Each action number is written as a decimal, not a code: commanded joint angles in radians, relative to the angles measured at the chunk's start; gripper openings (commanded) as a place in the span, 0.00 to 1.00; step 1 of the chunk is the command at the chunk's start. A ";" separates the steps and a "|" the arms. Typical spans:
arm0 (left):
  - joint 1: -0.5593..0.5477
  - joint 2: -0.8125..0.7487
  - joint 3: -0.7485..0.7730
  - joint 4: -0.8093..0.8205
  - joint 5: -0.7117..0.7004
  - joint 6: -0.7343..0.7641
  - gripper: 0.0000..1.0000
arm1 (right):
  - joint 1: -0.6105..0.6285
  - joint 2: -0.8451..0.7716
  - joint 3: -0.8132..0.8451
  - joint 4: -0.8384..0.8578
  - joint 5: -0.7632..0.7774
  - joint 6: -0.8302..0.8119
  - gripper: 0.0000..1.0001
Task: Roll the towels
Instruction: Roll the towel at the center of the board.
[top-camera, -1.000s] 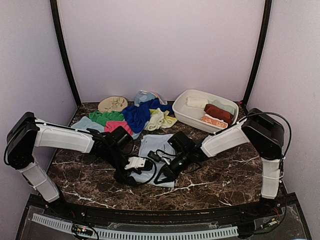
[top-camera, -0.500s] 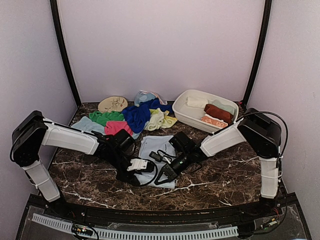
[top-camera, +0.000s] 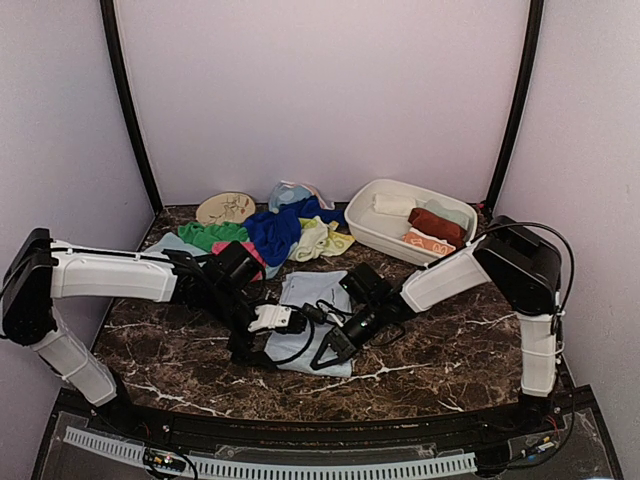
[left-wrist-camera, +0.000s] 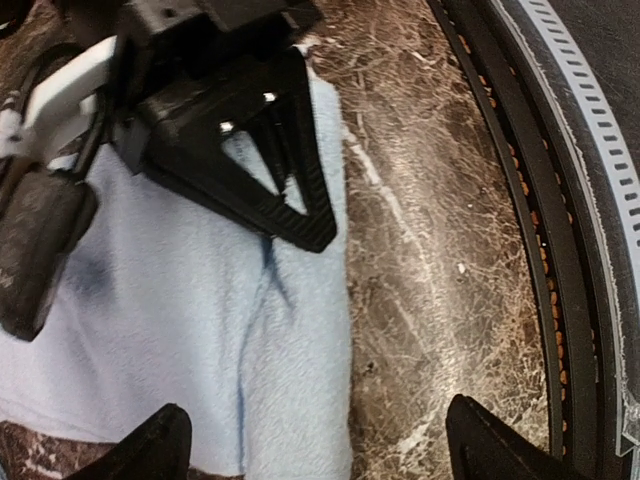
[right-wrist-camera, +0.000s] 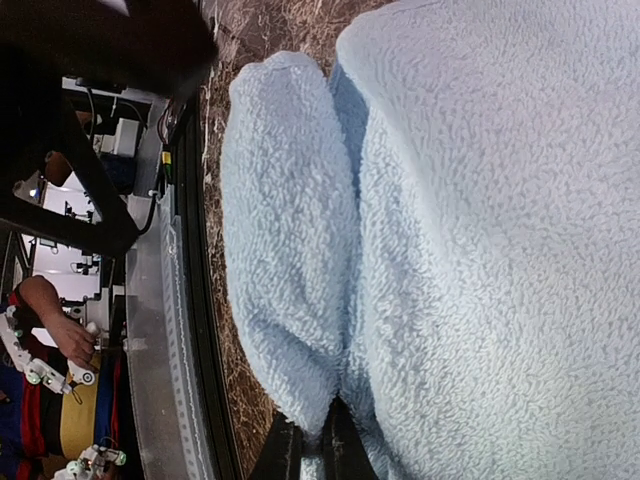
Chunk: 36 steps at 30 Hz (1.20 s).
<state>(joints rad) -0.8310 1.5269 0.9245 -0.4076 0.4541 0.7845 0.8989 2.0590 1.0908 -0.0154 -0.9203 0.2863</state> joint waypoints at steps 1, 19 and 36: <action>-0.046 0.067 0.020 -0.055 0.056 -0.002 0.86 | -0.009 0.049 -0.001 -0.078 0.026 0.005 0.00; -0.046 0.223 0.016 0.012 -0.076 -0.011 0.00 | -0.010 0.013 -0.006 -0.036 0.029 0.049 0.04; 0.103 0.403 0.205 -0.416 0.383 -0.035 0.00 | 0.080 -0.869 -0.508 0.293 1.276 -0.181 1.00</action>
<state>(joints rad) -0.7292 1.8900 1.1069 -0.6537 0.7391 0.7441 0.9363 1.3705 0.6704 0.1223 -0.1547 0.2134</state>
